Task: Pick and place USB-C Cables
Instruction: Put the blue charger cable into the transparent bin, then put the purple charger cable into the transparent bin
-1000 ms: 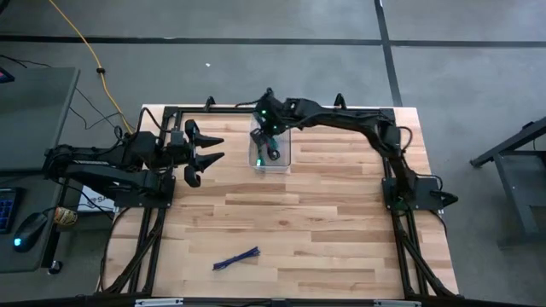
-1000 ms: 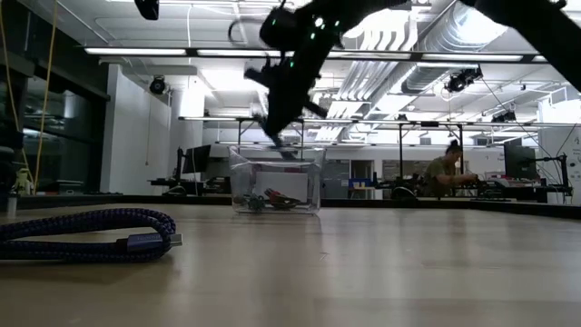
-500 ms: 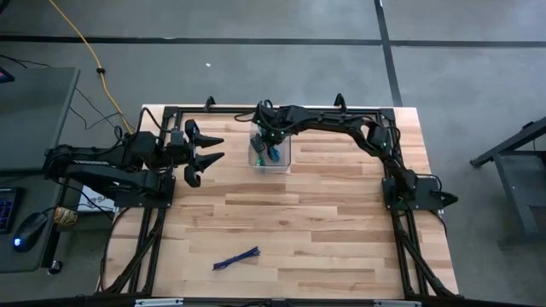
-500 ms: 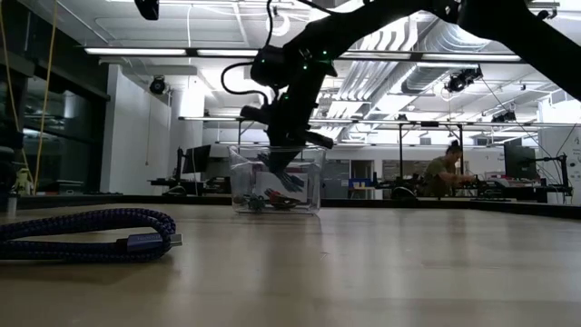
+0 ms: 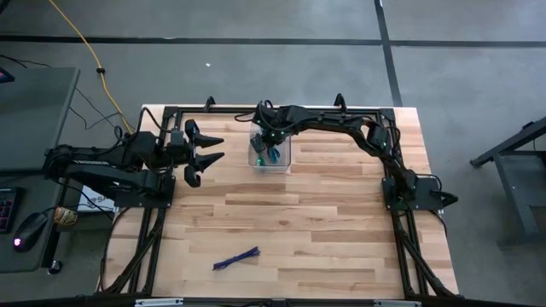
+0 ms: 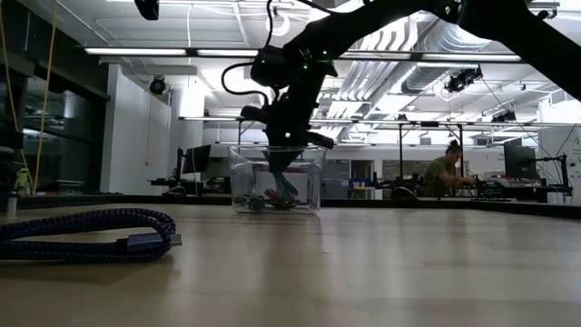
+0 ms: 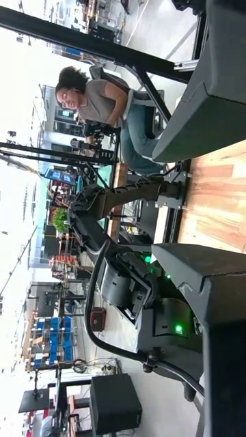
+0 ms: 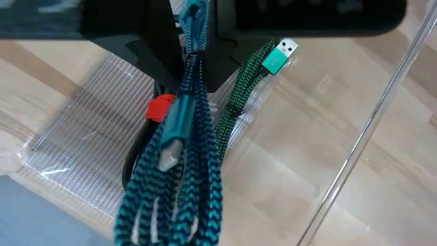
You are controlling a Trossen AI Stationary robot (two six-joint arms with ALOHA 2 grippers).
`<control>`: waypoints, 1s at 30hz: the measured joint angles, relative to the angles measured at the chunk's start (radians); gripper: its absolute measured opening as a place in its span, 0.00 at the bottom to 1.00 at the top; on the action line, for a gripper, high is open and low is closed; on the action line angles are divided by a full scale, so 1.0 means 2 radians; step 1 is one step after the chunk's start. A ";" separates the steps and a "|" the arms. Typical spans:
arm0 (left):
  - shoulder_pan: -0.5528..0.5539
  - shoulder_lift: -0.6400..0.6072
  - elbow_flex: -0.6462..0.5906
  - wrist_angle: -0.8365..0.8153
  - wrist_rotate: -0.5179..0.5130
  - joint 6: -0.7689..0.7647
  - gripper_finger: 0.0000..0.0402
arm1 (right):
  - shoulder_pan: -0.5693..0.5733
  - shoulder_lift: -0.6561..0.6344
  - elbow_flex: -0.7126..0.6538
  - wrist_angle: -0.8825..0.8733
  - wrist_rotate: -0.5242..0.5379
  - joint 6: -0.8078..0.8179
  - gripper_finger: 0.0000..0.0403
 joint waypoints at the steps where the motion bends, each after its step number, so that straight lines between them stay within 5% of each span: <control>1: 0.000 0.000 0.000 0.000 0.000 0.000 0.46 | 0.000 0.000 0.000 0.000 0.000 0.000 0.13; 7: 0.000 0.000 0.000 0.000 0.000 0.000 0.46 | 0.000 0.000 0.000 0.000 0.006 0.022 0.19; 18: 0.000 0.000 0.000 0.000 0.000 0.000 0.46 | -0.002 -0.001 0.025 -0.017 -0.001 -0.018 0.54; 25: 0.000 0.000 0.000 0.000 0.000 0.000 0.46 | 0.017 -0.032 0.071 -0.102 0.042 -0.134 0.56; 30: 0.000 0.000 0.000 0.000 0.000 0.000 0.46 | 0.047 -0.102 0.024 -0.130 0.059 -0.194 0.56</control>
